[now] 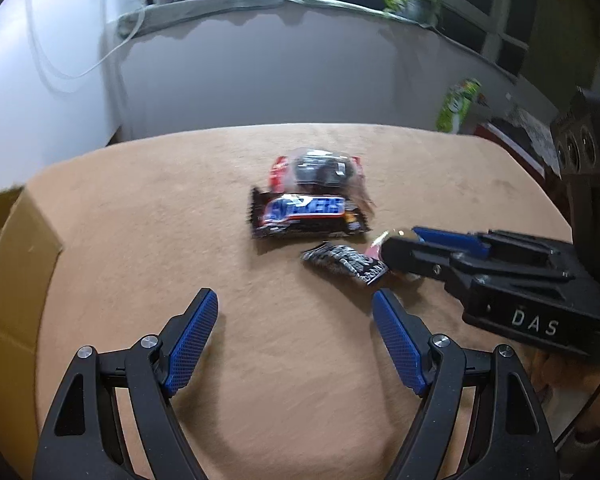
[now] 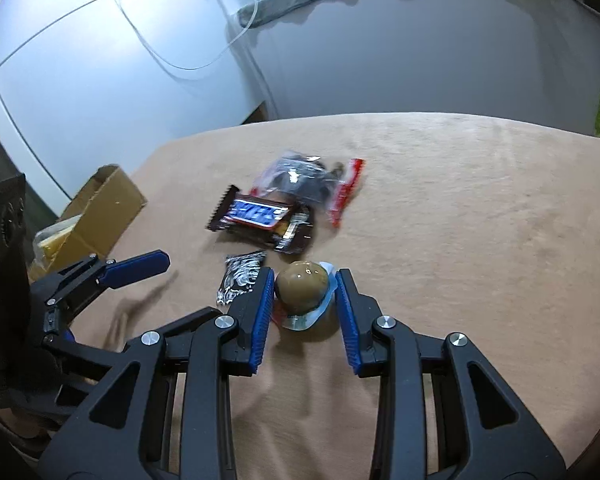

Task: Organize snacks
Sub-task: 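Grasp the brown ball candy with the right tool while the left tool grasps the dark packet, then carry both candies into the cardboard box and open both tools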

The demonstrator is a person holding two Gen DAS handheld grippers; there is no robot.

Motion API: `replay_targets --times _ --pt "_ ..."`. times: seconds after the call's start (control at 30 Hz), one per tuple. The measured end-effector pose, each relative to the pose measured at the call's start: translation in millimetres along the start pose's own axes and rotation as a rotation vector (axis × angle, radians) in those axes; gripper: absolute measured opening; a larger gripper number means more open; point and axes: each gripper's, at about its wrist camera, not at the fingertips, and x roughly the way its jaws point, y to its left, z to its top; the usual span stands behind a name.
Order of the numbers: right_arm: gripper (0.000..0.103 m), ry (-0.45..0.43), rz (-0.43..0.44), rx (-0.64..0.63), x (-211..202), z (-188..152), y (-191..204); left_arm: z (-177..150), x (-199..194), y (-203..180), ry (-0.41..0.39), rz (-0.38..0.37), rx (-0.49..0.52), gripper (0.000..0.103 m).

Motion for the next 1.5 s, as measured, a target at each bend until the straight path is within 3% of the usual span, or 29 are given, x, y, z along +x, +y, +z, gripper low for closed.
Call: replay_targets --times 0.13,0.27,0.33,0.4,0.53,0.6,0.8,1.1,1.5 --pt "0.033 -0.006 -0.032 0.009 -5 -2 -9 10 11 -19 0.007 -0.005 0.088 0.08" --pt "0.033 -0.004 -0.01 0.043 -5 -3 -19 16 28 -25 0.048 -0.048 0.104 0.079" --pt "0.033 -0.007 -0.012 0.042 -5 -3 -19 17 33 -27 0.055 -0.037 0.112 0.072" --pt "0.033 -0.011 -0.01 0.047 -5 -3 -19 17 31 -27 0.047 -0.032 0.108 0.051" --pt "0.033 -0.023 -0.01 0.053 -7 -5 -21 17 29 -21 0.037 -0.027 0.084 0.033" --pt "0.033 -0.033 -0.004 0.061 -10 -5 -24 17 29 -18 0.035 -0.026 0.077 0.008" --pt "0.033 -0.074 0.025 0.079 -23 -7 -30 14 21 -13 0.018 -0.067 0.055 0.008" --pt "0.033 -0.122 0.004 0.043 -52 -10 -14 1 -29 7 -0.081 -0.119 -0.018 0.008" --pt "0.033 -0.182 0.026 -0.084 -77 4 58 -9 -112 37 -0.239 -0.061 -0.041 0.008"
